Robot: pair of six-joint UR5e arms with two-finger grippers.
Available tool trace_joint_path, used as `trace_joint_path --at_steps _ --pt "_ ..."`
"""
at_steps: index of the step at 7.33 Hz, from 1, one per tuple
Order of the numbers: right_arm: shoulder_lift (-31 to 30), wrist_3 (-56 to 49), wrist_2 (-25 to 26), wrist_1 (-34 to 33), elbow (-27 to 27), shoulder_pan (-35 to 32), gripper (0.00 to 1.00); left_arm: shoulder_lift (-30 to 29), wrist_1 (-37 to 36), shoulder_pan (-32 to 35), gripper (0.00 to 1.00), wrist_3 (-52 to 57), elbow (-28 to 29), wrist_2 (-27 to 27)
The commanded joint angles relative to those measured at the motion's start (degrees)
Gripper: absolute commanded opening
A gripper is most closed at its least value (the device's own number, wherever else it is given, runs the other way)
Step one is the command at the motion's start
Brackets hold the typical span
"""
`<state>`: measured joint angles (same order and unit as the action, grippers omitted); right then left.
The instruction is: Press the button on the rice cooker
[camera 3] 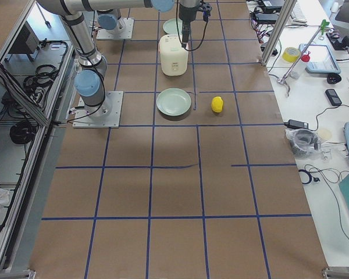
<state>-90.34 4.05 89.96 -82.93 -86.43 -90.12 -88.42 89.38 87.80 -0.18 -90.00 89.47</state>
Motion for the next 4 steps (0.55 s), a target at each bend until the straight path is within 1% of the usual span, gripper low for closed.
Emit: trace_joint_path --at_steps 1,3,4 --pt "0.0 0.1 0.1 0.6 0.1 -0.1 1.00 0.0 0.0 0.0 1.00 -0.1 0.0 0.0" --pt "0.0 0.8 0.8 0.6 -0.5 -0.1 1.00 0.0 0.0 0.0 1.00 0.0 0.0 0.0" --pt "0.3 1.7 -0.3 0.0 -0.7 -0.5 1.00 0.0 0.0 0.0 1.00 0.0 0.0 0.0"
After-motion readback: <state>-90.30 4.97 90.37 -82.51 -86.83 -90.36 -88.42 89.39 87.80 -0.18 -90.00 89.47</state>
